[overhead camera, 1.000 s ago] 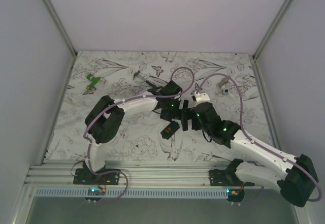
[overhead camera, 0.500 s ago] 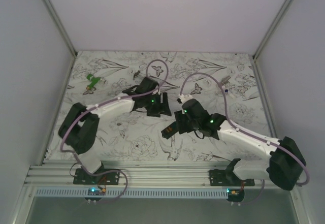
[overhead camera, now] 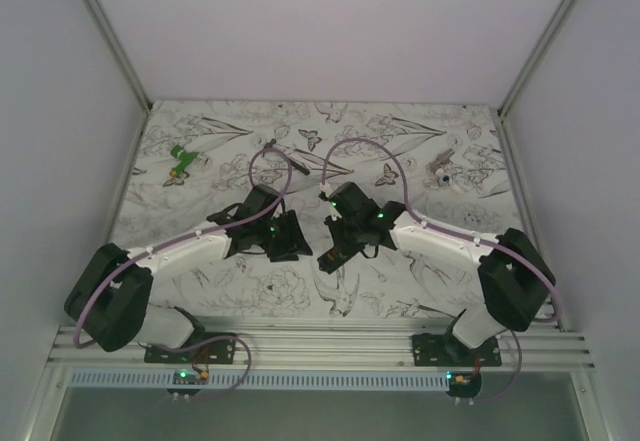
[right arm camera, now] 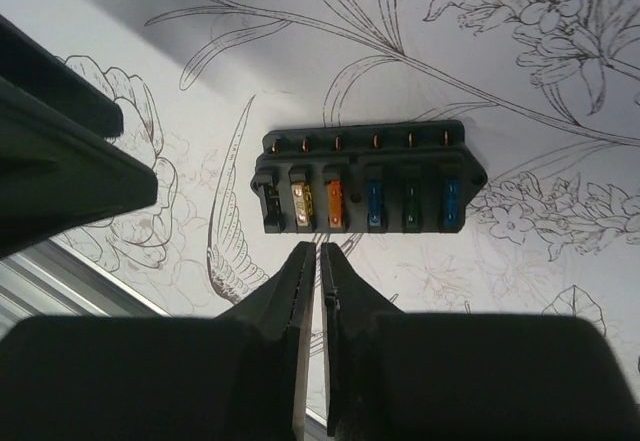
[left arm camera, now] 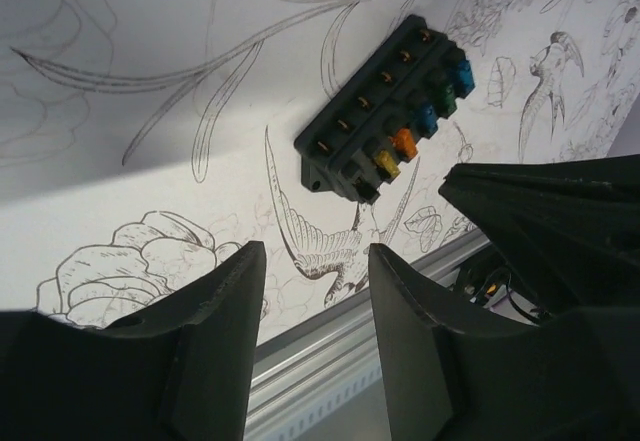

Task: Snap on the fuse box
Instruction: Adjust the fuse box base at the center of the board.

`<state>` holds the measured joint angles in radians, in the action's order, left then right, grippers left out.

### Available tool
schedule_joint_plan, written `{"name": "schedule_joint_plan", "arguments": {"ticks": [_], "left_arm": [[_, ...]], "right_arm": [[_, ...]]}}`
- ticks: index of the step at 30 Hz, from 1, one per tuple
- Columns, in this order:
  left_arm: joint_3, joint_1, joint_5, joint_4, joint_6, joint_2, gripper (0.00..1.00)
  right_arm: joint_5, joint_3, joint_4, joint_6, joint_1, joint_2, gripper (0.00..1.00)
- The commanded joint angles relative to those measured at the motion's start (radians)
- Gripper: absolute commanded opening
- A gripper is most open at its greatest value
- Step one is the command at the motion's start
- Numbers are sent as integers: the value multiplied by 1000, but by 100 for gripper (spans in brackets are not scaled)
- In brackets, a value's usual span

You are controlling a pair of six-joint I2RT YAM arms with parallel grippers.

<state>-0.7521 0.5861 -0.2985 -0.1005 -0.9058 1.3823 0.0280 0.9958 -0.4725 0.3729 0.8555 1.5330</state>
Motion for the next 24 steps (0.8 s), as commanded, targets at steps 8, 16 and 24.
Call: {"name": "schedule_joint_plan", "arguments": {"ticks": [8,16,24], "left_arm": [[33,68,-60,166,-109,116,35],[16,70,-73,182,-111,176,30],[5,72,-78,200,-125,222,26]], "right_arm": [[61,136,-73,-31,10,139,7],[84,158,-117,-30,10,173,4],[81,159,-132,-23,11,210,0]]}}
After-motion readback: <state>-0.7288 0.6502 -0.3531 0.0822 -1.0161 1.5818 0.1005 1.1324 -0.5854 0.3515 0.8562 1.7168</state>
